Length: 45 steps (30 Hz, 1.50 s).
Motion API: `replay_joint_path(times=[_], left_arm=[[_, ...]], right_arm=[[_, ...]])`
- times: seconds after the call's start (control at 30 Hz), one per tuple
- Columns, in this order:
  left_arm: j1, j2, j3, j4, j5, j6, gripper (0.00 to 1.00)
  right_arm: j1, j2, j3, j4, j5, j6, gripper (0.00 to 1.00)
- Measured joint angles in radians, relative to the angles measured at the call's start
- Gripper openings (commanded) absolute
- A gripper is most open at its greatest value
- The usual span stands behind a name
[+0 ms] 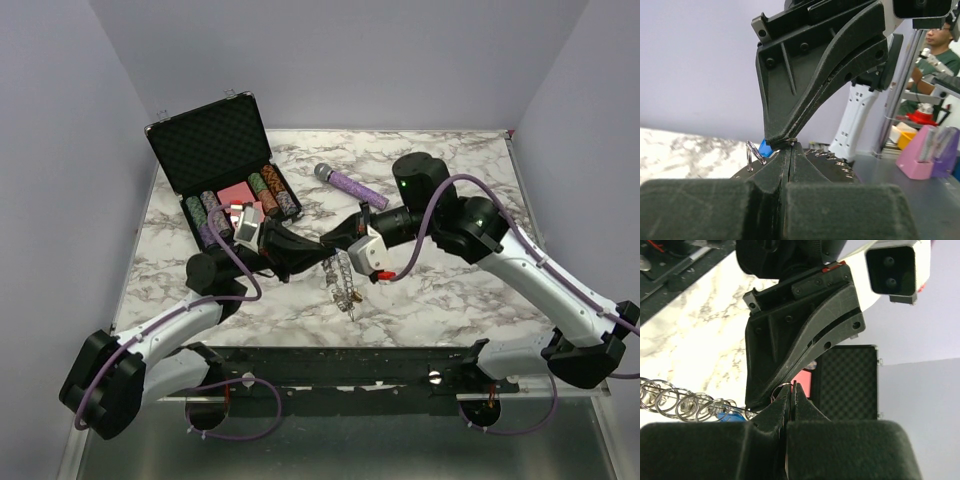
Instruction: Put the keys on the keyring
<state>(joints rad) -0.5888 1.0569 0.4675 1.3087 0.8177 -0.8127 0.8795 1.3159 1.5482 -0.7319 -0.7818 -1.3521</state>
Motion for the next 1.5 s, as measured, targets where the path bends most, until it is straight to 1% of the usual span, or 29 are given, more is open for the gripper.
replay_joint_path(times=[0.07, 0.27, 0.43, 0.63, 0.7, 0.8, 0.93, 1.13, 1.5], left_arm=[[0.0, 0.004, 0.025, 0.002, -0.015, 0.028, 0.0], [0.0, 0.083, 0.178, 0.016, -0.027, 0.119, 0.0], [-0.016, 0.143, 0.288, 0.017, -0.025, 0.153, 0.0], [-0.039, 0.154, 0.322, 0.004, -0.032, 0.182, 0.0], [-0.042, 0.153, 0.329, 0.0, -0.042, 0.187, 0.0], [-0.049, 0.151, 0.33, -0.007, -0.058, 0.19, 0.0], [-0.056, 0.138, 0.315, -0.021, -0.079, 0.189, 0.0], [-0.069, 0.093, 0.235, -0.031, -0.135, 0.187, 0.0], [-0.074, 0.029, 0.118, -0.043, -0.194, 0.184, 0.0]], right_arm=[[-0.002, 0.008, 0.041, -0.01, 0.01, -0.016, 0.04], [-0.009, 0.037, 0.198, -0.08, 0.082, -0.083, 0.06], [-0.01, 0.04, 0.266, -0.112, 0.138, -0.124, 0.06], [-0.009, 0.037, 0.299, -0.135, 0.167, -0.118, 0.1], [-0.009, 0.04, 0.312, -0.132, 0.175, -0.092, 0.14], [-0.006, 0.04, 0.314, -0.121, 0.192, -0.053, 0.2], [-0.005, 0.027, 0.286, -0.086, 0.197, -0.023, 0.25], [-0.002, 0.024, 0.239, -0.061, 0.196, 0.009, 0.25], [0.006, 0.053, 0.228, -0.1, 0.196, 0.011, 0.27]])
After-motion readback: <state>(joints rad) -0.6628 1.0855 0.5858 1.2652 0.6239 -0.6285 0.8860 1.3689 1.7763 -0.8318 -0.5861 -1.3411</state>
